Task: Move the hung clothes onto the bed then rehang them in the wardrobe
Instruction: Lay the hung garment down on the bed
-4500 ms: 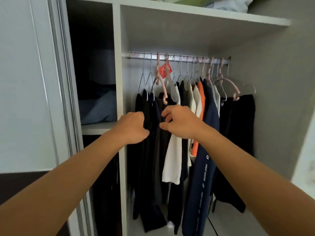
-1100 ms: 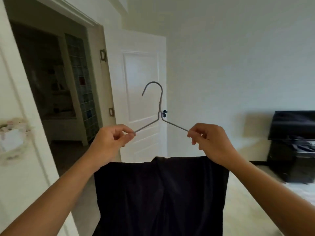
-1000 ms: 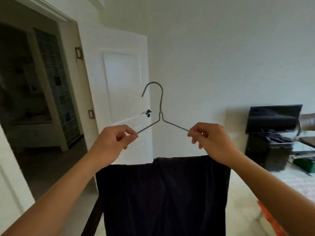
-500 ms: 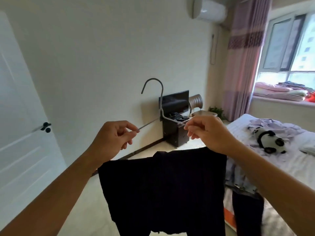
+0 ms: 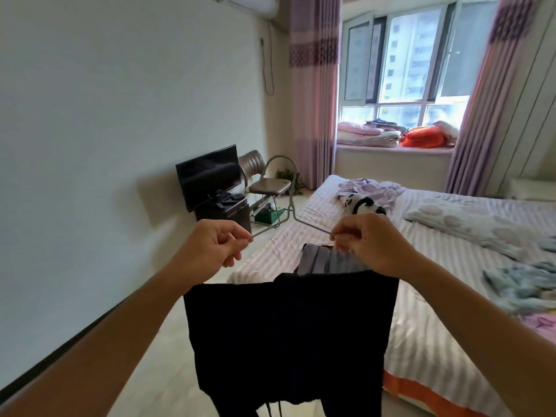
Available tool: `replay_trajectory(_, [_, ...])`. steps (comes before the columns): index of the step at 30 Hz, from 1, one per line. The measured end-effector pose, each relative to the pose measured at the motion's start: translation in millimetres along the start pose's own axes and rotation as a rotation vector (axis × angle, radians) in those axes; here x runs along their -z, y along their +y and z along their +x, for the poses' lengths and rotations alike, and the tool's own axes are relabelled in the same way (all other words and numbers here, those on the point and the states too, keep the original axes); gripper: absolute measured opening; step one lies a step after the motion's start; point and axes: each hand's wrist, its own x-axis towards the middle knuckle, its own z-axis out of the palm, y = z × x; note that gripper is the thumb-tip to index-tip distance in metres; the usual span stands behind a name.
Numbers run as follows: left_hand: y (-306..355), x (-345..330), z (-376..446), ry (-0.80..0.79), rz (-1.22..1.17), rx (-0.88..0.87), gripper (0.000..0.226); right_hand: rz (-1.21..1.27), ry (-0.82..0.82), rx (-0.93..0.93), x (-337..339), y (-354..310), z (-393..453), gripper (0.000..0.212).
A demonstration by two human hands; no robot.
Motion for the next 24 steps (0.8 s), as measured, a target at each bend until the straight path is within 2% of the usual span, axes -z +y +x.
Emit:
replay_trajectory(12, [-48,-116,164,-0.129,-0.101,0.099,0.011,-0.092,-0.08,-0.098,20,151,83,0.012])
replay_trajectory(24, [-134,-179,337,-0.247,-0.144,0.072,0.007,-0.109,-0.109,-0.294,-9,256,195,0.015])
